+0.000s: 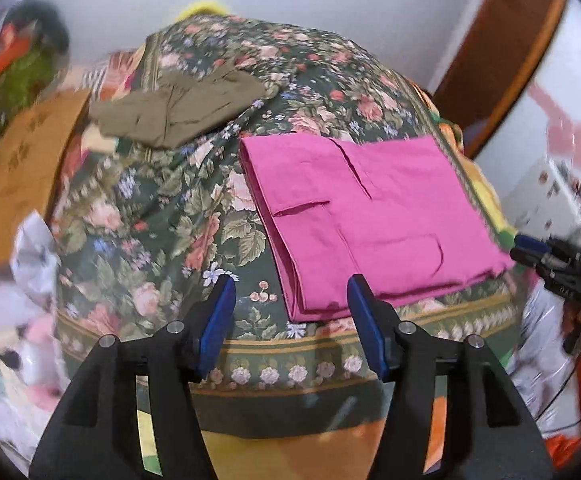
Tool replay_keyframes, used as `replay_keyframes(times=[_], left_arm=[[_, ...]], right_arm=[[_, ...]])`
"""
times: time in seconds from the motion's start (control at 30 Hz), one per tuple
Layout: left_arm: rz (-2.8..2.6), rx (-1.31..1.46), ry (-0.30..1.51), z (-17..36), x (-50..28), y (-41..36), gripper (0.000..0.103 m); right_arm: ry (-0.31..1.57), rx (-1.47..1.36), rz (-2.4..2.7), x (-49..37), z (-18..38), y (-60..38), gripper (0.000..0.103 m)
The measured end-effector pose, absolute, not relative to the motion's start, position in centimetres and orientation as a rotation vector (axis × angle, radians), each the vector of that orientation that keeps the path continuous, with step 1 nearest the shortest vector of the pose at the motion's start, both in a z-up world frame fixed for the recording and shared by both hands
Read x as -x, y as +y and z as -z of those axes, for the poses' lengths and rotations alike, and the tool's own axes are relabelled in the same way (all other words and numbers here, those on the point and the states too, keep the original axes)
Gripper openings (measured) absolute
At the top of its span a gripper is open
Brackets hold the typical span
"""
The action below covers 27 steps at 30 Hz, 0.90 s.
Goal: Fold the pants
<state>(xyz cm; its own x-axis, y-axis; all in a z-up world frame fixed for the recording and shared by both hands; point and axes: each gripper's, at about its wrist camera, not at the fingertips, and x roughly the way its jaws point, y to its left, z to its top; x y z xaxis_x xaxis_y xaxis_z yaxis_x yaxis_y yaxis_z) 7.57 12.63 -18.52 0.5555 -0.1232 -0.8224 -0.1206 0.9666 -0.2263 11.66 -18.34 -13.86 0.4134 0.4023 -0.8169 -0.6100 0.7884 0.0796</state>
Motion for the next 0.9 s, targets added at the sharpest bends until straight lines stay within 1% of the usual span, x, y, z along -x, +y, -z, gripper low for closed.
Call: replay_keyframes(times=[0.13,0.2,0.27,0.3,0.33,0.4,0.43,0.5,0.8,0.83,0.9], left_arm=[[0.055,0.365,1.021,19.7,-8.7,12.4,0.057],[0.071,0.355,1.049,20.5,-9.4,11.5,0.051],[0.086,0.36,1.082,21.5,-9.8,10.9,0.037],[0.078,0.361,1.081,21.8,-9.9,10.8,0.036],[0.064,0.351,1.068,21.8,-9.8,10.6,0.032],[0.033,0.298,1.053,21.5,-9.6,10.4,0.009],[0.016,0.267,1.049,21.4,-9.4,10.4,0.006],[0.013,0.247,1.045,21.4,-9.1,10.5,0.007],[-0.015,0.213,1.038,22.5,-8.4,10.6,0.01],[-0.01,0.201,1.042,22.3,-8.5,10.6,0.012],[0.003,0.174,1.037,21.4,-8.7,10.7,0.02]], right_arm=[[0.943,0.15,-0.594,-12.8,13.6,-19.8,0.037],[0.957,0.122,-0.578,-13.2,14.0,-20.0,0.037],[0.981,0.089,-0.577,-13.4,14.9,-19.9,0.037],[0.996,0.069,-0.583,-13.5,15.4,-19.7,0.037],[1.01,0.056,-0.589,-13.4,16.0,-19.6,0.037],[1.037,0.054,-0.603,-13.4,17.0,-19.3,0.037],[1.056,0.062,-0.604,-13.3,17.7,-19.1,0.037],[1.051,0.094,-0.599,-12.8,18.7,-18.8,0.038],[1.049,0.099,-0.583,-12.3,18.8,-19.9,0.037],[1.059,0.109,-0.587,-12.6,18.7,-19.8,0.037],[1.078,0.12,-0.588,-13.1,18.2,-19.5,0.037]])
